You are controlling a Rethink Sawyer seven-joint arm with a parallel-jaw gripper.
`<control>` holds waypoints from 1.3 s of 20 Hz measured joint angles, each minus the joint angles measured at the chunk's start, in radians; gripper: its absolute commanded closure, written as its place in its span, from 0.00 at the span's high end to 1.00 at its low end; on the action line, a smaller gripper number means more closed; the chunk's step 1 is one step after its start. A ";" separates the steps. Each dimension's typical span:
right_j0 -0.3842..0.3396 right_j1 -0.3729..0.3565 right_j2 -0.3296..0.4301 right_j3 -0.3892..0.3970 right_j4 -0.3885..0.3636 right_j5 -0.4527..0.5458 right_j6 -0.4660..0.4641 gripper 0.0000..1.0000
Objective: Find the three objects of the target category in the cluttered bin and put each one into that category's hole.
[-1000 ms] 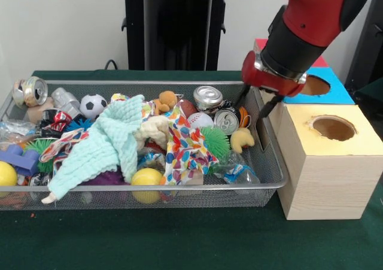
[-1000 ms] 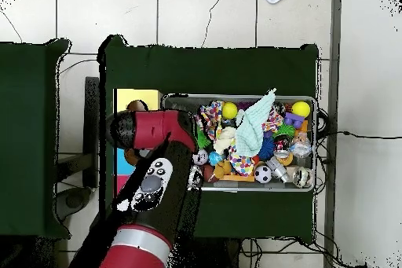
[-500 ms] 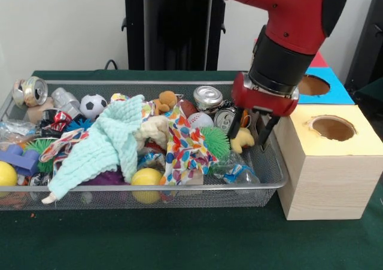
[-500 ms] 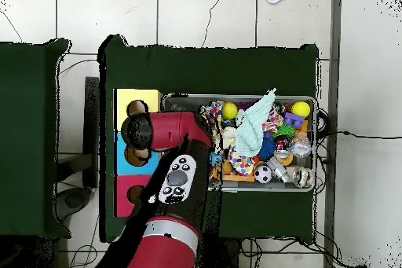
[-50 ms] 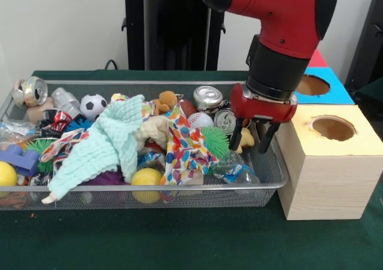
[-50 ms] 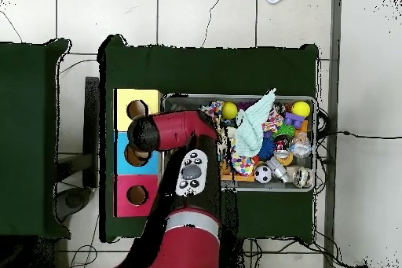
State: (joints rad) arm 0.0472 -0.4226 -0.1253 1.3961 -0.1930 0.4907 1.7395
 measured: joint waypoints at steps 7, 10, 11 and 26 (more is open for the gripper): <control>-0.137 -0.083 0.187 0.089 -0.164 0.001 -0.107 1.00; -0.228 -0.122 0.290 0.146 -0.233 0.003 -0.210 1.00; -0.250 -0.130 0.313 0.158 -0.249 0.002 -0.238 1.00; -0.496 -0.075 0.525 0.234 -0.566 -0.004 -0.585 1.00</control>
State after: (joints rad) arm -0.4486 -0.4977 0.3999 1.6299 -0.7588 0.4870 1.1550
